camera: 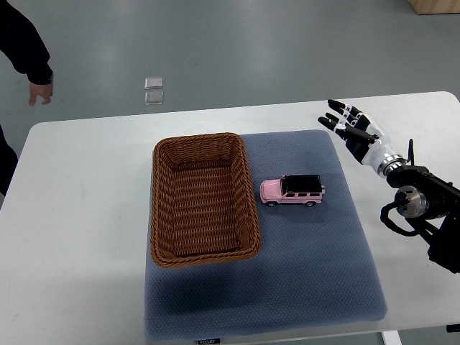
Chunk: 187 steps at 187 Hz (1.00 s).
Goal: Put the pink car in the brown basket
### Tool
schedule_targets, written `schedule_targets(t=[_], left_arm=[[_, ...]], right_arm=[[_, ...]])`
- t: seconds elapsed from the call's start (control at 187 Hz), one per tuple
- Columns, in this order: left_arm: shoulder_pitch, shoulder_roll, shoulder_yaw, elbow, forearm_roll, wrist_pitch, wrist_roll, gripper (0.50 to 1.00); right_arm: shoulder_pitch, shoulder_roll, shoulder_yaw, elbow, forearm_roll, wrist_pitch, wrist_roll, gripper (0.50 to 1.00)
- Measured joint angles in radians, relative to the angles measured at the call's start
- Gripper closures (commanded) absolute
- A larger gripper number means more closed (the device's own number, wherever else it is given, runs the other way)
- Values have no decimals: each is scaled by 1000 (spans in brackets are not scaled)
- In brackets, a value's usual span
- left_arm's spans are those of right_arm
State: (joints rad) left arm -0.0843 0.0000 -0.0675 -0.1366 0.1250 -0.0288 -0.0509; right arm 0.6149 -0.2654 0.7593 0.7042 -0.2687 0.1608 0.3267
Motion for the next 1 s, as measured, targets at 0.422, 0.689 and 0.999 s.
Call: schedule_targets(t=[0.422, 0.689, 0.999], left_arm=[[0, 0, 0, 1, 2, 0, 0, 500], [0, 0, -2, 2, 1, 0, 0, 500], [0, 0, -2, 2, 1, 0, 0, 500]], right_arm=[[6, 0, -11, 3, -6, 0, 0, 576], [12, -1, -18, 3, -8, 0, 0, 576], [20, -1, -15, 7, -78, 3, 0, 576]])
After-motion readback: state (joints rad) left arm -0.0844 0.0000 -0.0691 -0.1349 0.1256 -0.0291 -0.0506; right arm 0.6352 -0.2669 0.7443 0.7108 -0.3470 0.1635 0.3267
